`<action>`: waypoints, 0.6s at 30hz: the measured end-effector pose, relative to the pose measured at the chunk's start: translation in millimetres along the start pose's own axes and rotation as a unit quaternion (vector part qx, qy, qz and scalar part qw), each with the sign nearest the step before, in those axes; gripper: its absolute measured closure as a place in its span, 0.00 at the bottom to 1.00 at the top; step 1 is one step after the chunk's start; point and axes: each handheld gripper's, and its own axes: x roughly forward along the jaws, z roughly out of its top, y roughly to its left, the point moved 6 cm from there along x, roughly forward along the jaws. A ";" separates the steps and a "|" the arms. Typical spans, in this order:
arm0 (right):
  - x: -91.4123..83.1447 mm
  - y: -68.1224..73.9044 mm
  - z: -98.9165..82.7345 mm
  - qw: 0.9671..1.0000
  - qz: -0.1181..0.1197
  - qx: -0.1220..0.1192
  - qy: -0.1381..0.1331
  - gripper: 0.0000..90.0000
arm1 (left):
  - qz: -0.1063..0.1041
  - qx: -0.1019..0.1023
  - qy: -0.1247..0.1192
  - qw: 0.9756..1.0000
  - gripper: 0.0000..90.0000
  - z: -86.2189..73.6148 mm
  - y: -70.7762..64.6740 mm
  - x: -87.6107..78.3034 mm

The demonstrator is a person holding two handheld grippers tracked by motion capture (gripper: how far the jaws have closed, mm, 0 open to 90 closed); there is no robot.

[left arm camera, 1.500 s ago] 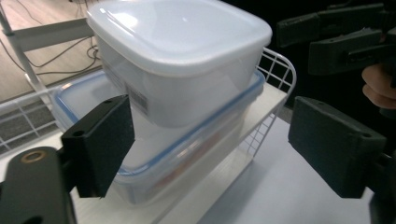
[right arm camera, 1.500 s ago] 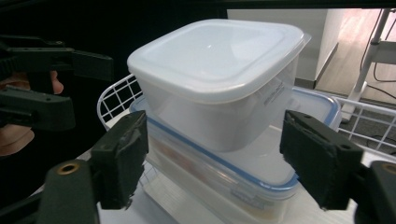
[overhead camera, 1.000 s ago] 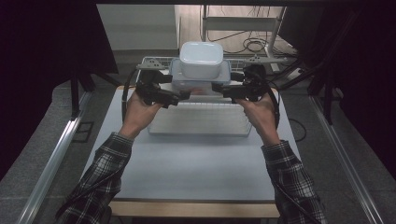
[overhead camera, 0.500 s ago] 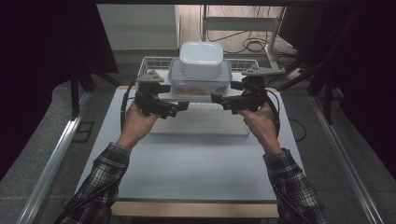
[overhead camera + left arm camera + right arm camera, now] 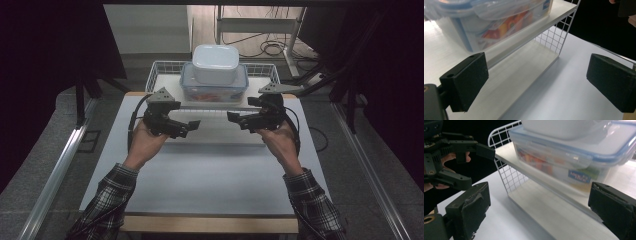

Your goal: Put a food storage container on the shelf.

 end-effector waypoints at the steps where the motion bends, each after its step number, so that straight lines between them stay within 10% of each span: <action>1: -0.1 0.0 -1.8 1.000 -0.001 0.001 0.003 0.05 | 0.000 -0.002 0.000 1.000 0.04 -1.4 0.2 0.1; 18: -2.0 -1.2 -30.5 1.000 -0.004 0.007 0.016 0.05 | 0.002 -0.008 0.017 1.000 0.04 -28.4 0.5 -2.2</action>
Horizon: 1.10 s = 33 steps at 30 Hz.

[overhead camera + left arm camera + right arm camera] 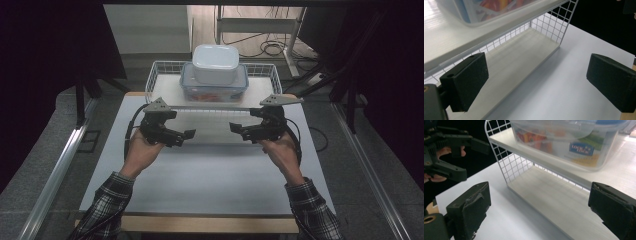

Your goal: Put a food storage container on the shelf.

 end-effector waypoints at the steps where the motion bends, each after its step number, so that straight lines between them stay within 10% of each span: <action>1: -0.2 0.4 -2.1 1.000 -0.001 -0.003 0.002 0.05 | 0.000 -0.001 -0.001 1.000 0.04 -1.3 -0.1 -0.8; 33: 6.1 -0.2 -67.6 1.000 -0.007 0.001 0.026 0.03 | 0.023 -0.015 0.008 1.000 0.04 -68.3 -2.6 -0.2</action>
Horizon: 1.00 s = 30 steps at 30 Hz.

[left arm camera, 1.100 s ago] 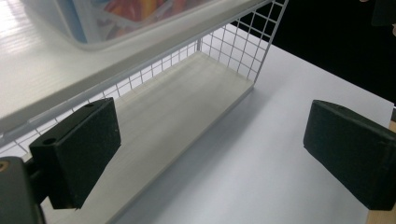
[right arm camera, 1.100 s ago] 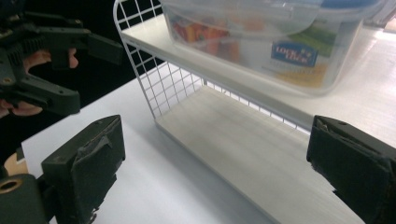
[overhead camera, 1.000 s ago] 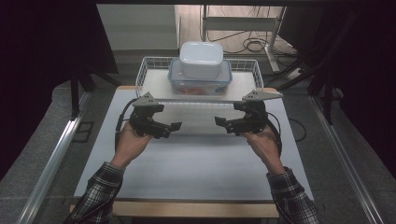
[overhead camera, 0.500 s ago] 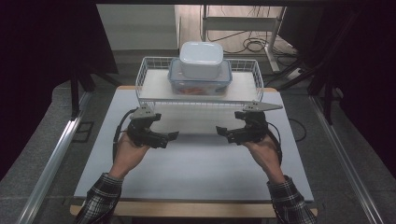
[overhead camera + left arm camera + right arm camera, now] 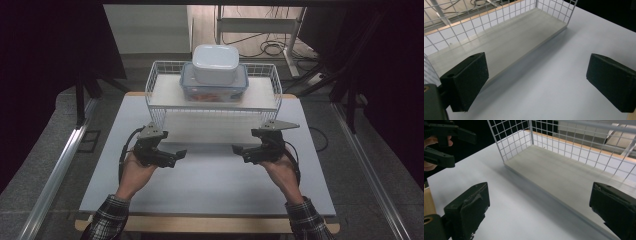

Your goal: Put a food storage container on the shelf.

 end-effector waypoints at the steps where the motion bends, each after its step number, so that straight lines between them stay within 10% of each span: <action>1: 0.3 0.1 -1.4 1.000 0.002 0.001 0.001 0.03 | -0.001 -0.002 0.001 1.000 0.04 -1.2 -0.2 0.1; 30: -10.8 1.4 -42.0 1.000 -0.002 0.019 0.019 0.00 | 0.002 -0.002 0.028 1.000 0.04 -41.3 -12.6 -0.5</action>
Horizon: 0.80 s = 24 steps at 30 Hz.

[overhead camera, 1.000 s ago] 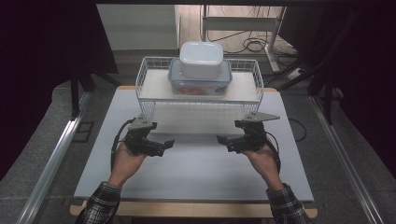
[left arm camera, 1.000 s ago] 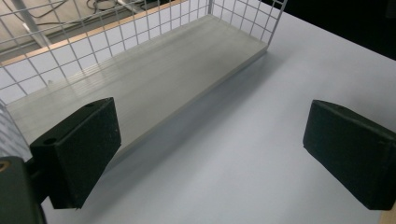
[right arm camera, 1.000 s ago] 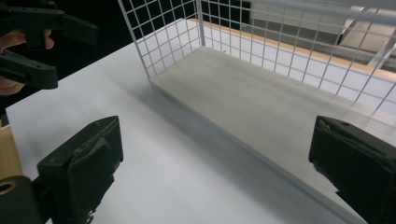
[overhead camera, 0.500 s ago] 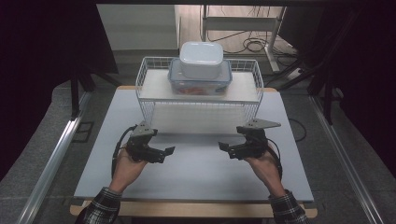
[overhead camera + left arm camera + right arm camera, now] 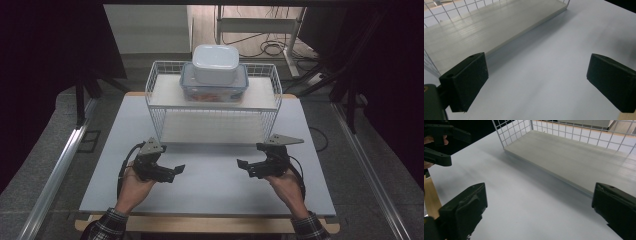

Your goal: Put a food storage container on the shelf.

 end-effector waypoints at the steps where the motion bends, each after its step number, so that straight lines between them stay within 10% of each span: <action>1: -1.5 -0.6 -1.4 1.000 -0.001 0.002 0.000 0.00 | 0.000 -0.003 -0.001 1.000 0.03 -1.0 0.2 -1.3; 24: -20.9 -1.5 -31.7 1.000 -0.024 -0.002 0.007 0.00 | 0.020 -0.013 0.008 1.000 0.01 -37.9 1.9 -14.0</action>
